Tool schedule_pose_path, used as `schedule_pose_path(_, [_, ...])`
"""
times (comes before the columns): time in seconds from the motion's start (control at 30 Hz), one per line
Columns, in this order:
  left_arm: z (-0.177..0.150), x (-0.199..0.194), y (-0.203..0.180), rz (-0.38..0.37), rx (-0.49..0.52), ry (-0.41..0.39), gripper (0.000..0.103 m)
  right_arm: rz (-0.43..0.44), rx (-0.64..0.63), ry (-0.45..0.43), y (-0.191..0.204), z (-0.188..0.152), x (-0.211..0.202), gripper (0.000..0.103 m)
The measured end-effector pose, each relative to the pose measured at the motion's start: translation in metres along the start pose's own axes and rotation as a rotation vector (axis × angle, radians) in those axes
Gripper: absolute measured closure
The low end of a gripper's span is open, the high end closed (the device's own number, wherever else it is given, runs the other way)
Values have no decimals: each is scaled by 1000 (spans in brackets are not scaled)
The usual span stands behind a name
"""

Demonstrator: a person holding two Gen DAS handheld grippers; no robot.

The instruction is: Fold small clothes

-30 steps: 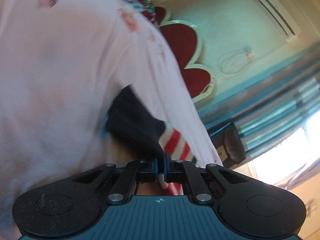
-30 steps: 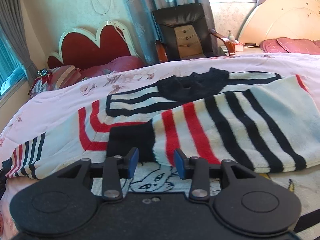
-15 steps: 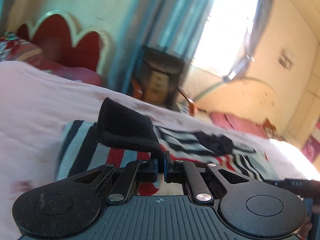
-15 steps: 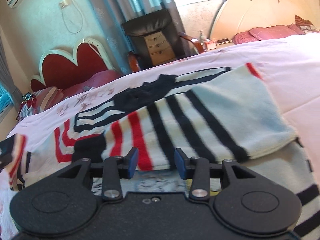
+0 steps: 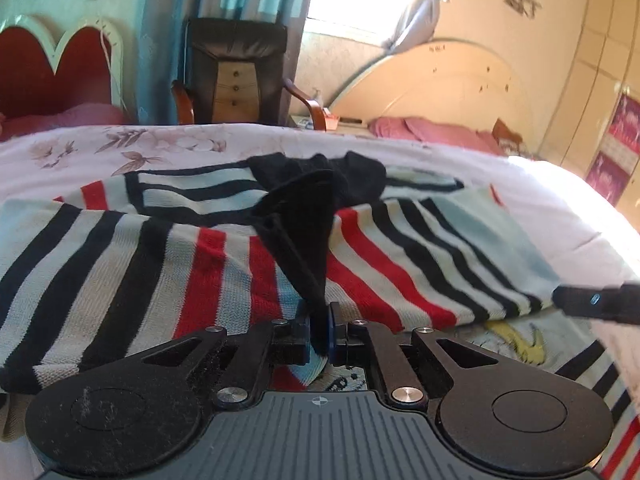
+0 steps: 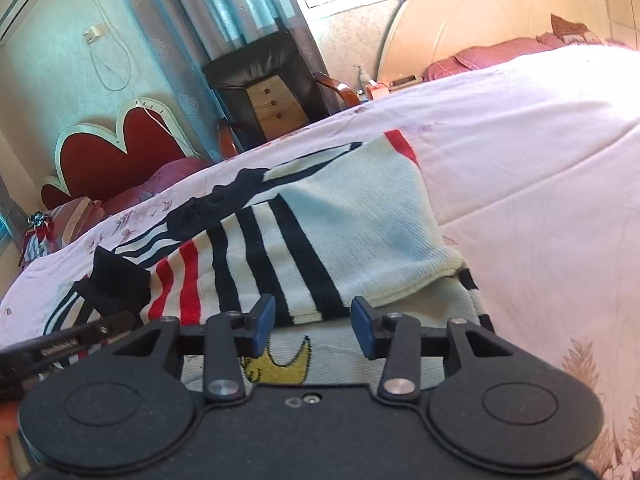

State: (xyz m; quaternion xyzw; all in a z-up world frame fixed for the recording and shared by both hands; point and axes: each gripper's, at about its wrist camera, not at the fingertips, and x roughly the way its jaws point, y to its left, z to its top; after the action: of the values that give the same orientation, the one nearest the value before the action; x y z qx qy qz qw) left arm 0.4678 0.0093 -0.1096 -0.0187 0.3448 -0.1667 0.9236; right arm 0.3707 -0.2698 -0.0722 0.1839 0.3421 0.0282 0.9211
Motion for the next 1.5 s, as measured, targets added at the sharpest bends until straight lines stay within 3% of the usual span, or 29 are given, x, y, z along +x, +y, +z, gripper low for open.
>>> schedule_pose_path(0.07, [0, -7, -4, -10, 17, -18, 71, 26, 21, 7, -3, 1, -1, 58])
schedule_pose_path(0.1, [1, -12, -7, -28, 16, -33, 48, 40, 28, 12, -2, 1, -1, 58])
schedule_pose_path(0.13, [-2, -22, -8, -21, 21, -60, 39, 58, 35, 16, 1, 2, 1, 58])
schedule_pose_path(0.27, [-18, -70, 2, 20, 24, -125, 39, 149, 60, 44, 19, 4, 13, 58])
schedule_pose_path(0.37, [-42, -107, 33, 114, -35, -159, 39, 223, 74, 98, 42, 3, 30, 57])
schedule_pose_path(0.43, [-57, -123, 59, 200, -86, -163, 39, 243, 72, 125, 56, 2, 42, 57])
schedule_pose_path(0.53, [-70, -128, 97, 237, -180, -127, 39, 224, 52, 142, 72, 0, 61, 59])
schedule_pose_path(0.67, [-72, -113, 115, 207, -188, -115, 39, 203, 10, 138, 89, -1, 75, 68])
schedule_pose_path(0.77, [-67, -90, 116, 209, -173, -85, 39, 184, -76, 133, 105, 2, 78, 94])
schedule_pose_path(0.9, [-65, -81, 118, 210, -181, -87, 39, 155, -210, 26, 118, 11, 61, 96])
schedule_pose_path(1.07, [-62, -81, 118, 201, -163, -100, 39, 29, -209, -154, 90, 36, 24, 96])
schedule_pose_path(1.17, [-58, -85, 116, 166, -149, -157, 39, -32, -195, -109, 62, 42, 27, 96])
schedule_pose_path(1.27, [-51, -77, 110, 123, -99, -133, 39, -33, -194, -74, 50, 37, 31, 96])
schedule_pose_path(1.37, [-48, -67, 105, 162, -63, -99, 39, -23, -187, -66, 47, 30, 32, 96])
schedule_pose_path(1.5, [-44, -71, 127, 173, -191, -120, 39, -19, -161, -50, 42, 29, 34, 96])
